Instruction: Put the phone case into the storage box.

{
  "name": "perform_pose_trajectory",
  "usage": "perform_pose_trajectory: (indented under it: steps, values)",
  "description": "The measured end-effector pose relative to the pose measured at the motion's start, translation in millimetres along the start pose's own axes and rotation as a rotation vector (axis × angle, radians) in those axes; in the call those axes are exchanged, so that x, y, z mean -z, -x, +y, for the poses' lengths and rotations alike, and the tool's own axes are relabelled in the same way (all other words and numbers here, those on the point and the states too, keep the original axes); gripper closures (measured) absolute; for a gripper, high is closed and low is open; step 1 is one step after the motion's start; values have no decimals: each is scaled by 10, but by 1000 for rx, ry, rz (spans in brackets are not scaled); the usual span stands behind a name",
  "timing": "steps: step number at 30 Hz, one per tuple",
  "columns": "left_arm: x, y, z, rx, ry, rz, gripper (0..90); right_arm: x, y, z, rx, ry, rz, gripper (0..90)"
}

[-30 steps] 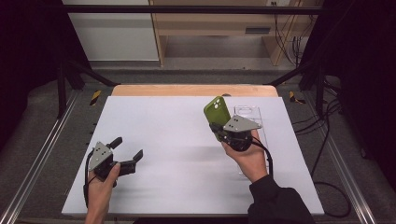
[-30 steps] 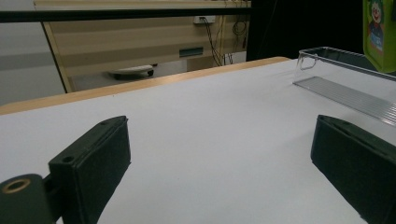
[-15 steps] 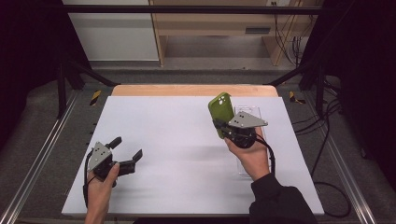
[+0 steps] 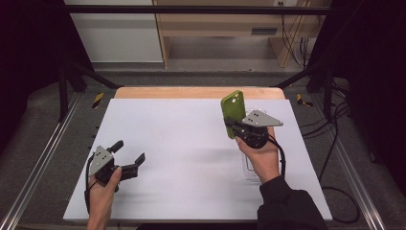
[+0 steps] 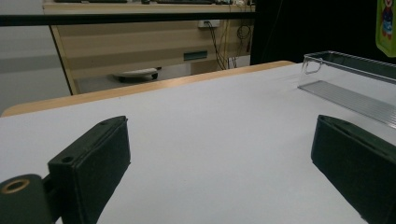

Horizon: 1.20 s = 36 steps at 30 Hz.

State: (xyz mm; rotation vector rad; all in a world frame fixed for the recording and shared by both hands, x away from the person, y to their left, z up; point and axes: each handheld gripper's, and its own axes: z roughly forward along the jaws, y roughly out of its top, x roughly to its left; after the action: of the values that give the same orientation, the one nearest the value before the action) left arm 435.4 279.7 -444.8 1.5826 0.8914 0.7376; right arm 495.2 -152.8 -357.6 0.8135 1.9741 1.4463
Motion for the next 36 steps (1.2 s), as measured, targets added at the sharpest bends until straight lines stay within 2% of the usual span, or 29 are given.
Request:
perform_pose_trajectory:
  steps: [19, 36]
  values:
    - [11, -9, -6, -4, 12, 10, 40, 89, 173, 52, -94, 55, -55, 878]
    - [20, -17, -5, -3, 21, 16, 39, 166, 319, 89, -150, 89, -101, 879]
